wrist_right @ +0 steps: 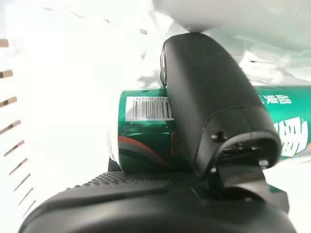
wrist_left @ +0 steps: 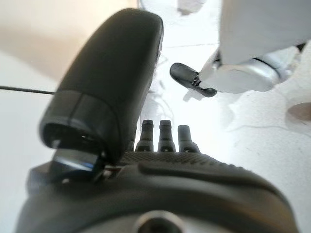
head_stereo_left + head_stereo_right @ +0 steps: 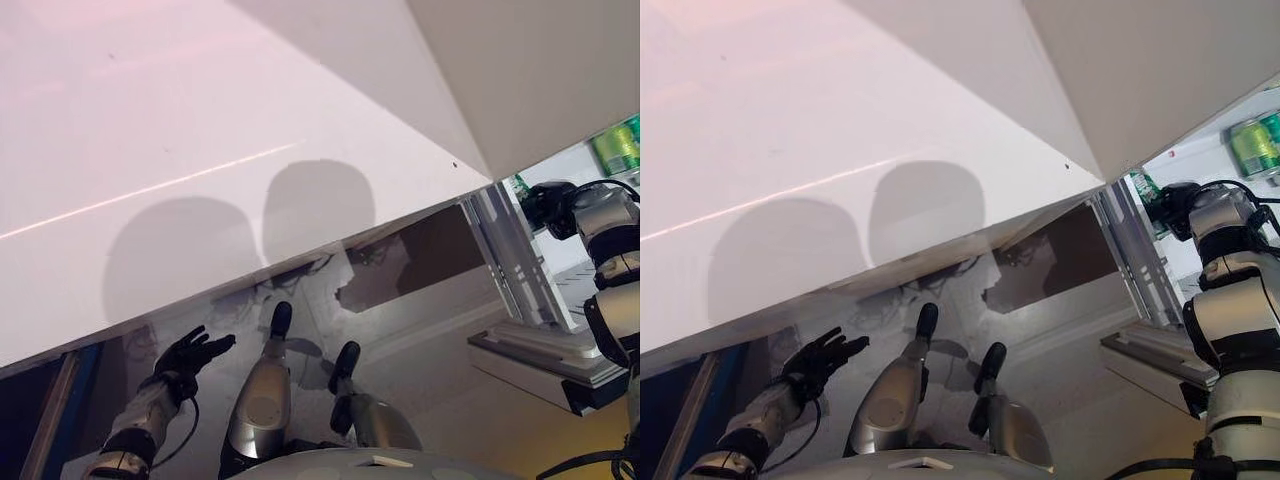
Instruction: Put drinks into fridge and close the fridge
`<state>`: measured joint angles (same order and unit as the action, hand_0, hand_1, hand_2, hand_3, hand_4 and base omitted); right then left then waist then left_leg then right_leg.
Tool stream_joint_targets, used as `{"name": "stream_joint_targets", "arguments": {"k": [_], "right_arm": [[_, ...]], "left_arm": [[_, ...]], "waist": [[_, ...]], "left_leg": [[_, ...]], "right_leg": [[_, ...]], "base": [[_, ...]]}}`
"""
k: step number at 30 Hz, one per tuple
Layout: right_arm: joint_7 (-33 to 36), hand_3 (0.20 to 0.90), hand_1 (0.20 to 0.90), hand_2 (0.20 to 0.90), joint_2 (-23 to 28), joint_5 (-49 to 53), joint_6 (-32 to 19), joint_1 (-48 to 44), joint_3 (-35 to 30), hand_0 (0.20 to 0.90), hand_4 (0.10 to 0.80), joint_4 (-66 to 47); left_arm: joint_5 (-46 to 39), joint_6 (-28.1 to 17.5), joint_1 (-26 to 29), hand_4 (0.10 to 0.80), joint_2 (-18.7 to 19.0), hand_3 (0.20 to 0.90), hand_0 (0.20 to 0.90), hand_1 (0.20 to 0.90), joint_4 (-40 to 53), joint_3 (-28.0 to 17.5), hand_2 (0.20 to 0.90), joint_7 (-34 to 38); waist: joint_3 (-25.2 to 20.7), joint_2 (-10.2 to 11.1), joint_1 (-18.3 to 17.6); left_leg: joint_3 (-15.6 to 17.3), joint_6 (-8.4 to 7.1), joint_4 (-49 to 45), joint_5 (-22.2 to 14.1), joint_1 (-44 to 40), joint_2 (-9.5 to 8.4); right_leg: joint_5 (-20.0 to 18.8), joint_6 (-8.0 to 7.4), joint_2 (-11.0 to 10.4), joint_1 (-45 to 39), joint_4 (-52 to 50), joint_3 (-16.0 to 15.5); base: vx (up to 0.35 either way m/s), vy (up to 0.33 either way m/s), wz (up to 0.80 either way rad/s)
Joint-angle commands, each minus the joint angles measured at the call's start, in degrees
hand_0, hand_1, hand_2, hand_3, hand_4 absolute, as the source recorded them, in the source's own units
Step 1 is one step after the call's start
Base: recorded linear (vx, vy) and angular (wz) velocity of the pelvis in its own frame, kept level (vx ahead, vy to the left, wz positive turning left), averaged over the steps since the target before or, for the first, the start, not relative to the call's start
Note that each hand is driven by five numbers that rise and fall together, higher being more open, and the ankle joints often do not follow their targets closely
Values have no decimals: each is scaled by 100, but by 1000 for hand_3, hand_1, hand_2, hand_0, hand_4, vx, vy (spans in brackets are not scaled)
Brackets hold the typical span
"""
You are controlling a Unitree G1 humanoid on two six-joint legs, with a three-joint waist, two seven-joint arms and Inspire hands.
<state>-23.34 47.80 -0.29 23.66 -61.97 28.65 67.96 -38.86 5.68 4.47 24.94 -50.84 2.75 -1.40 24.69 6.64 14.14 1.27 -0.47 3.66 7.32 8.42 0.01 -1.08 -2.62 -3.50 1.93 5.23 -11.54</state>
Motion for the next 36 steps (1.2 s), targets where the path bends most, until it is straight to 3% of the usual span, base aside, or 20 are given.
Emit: {"name": "stream_joint_targets", "arguments": {"k": [1, 8, 11, 12, 13, 14, 29, 36], "right_arm": [[-197, 200, 300, 300, 530, -145, 205, -970, 607, 300, 100, 97], [-581, 200, 300, 300, 496, -327, 401, -944, 577, 300, 100, 284], [-594, 241, 335, 335, 476, -363, 391, -930, 536, 335, 141, 307], [-608, 313, 396, 396, 471, -374, 406, -932, 526, 396, 213, 302], [-602, 507, 564, 564, 463, -392, 416, -945, 526, 564, 407, 313], [-610, 900, 900, 900, 460, -389, 416, -946, 526, 900, 800, 306], [-687, 900, 900, 900, 463, -460, 107, -740, 316, 900, 800, 386], [-117, 900, 900, 900, 606, 47, -634, -558, 206, 900, 800, 47]], "left_arm": [[-210, 92, -382, 800, 187, 900, 900, 900, 2, 391, 900, -13], [-120, 213, -238, 800, 219, 900, 900, 900, -63, 364, 900, -69], [-69, 257, -212, 800, 233, 900, 900, 900, -65, 337, 900, -117], [-68, 261, -214, 800, 238, 900, 900, 900, -72, 332, 900, -129], [-68, 269, -194, 800, 244, 900, 900, 900, -89, 339, 900, -131], [-72, 280, -186, 800, 244, 900, 900, 900, -93, 340, 900, -126], [127, 340, -142, 800, 239, 900, 900, 900, -244, 305, 900, -166], [295, 385, -279, 800, 262, 900, 900, 900, -394, 242, 900, -252]], "waist": [[-315, -187, 13], [-294, -187, 15], [-295, -182, 12], [-294, -181, 11], [-295, -179, 8], [-303, -175, 2], [-572, -107, -49], [-872, -29, -201]], "left_leg": [[-703, 21, -52, -524, 230, -296], [-692, 14, -90, -514, 237, -302], [-687, 13, -91, -515, 224, -303], [-684, 13, -92, -513, 221, -301], [-678, 13, -96, -516, 215, -301], [-671, 11, -94, -517, 206, -299], [-530, 11, 19, -552, -80, -241], [-403, 11, 102, -600, -354, -190]], "right_leg": [[-130, -21, 153, 607, -392, -42], [-129, -22, 121, 625, -439, -64], [-131, -32, 117, 622, -446, -59], [-134, -33, 117, 620, -448, -54], [-139, -39, 114, 618, -449, -54], [-143, -46, 112, 614, -449, -48], [-169, -120, 84, 392, -369, -74], [-211, -188, 99, 187, -269, 5]], "base": [[0, 0, 0], [0, 0, 0], [0, 0, 0], [0, 0, 0], [0, 0, 0], [0, 0, 0], [0, 0, 0], [0, 0, 0]]}}
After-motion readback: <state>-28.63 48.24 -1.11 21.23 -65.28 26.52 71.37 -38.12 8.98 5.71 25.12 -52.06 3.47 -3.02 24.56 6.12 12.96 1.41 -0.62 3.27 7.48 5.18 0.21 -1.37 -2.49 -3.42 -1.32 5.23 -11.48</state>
